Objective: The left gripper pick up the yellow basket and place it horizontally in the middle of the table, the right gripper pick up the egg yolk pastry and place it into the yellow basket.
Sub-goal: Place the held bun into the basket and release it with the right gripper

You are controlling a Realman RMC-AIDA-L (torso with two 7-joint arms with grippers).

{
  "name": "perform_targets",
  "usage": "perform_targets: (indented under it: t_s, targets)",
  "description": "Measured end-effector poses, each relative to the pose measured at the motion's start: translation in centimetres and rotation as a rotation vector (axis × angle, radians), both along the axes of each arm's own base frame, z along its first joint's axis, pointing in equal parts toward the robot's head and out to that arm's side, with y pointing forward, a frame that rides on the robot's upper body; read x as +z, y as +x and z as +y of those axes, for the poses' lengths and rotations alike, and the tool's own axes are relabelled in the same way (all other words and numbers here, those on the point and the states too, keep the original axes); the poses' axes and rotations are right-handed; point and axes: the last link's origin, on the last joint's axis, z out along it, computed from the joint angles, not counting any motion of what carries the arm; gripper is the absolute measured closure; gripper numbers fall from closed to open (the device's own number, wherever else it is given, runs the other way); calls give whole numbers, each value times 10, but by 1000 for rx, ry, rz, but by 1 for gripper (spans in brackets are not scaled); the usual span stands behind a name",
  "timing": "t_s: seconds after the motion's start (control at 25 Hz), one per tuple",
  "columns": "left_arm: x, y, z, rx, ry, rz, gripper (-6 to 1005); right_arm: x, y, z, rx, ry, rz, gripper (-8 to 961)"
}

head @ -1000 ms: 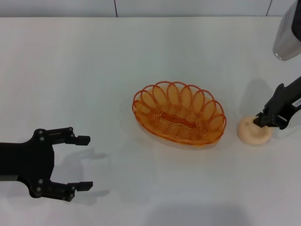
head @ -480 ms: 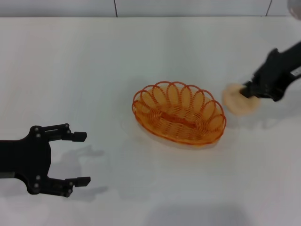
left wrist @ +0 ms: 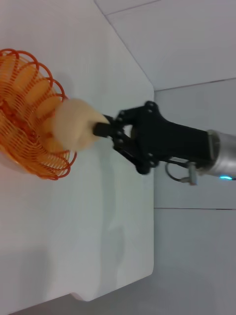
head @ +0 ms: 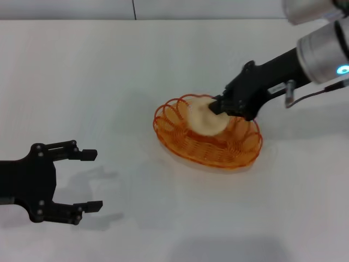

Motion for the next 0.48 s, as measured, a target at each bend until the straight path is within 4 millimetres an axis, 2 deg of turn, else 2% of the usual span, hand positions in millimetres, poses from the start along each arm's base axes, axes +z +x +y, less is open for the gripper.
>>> perform_targets:
  t_s: [0.16,0.4,0.48]
  targets:
    - [0,0,0,-4,1,0,124,-17,2,1,-4,15,49,865]
    - [0,0,0,-4,0,2,124,-26,9,2,-17,52,81,851]
    - [0,0,0,-2,0,4,124,-26,12,2,-18,58,81,757]
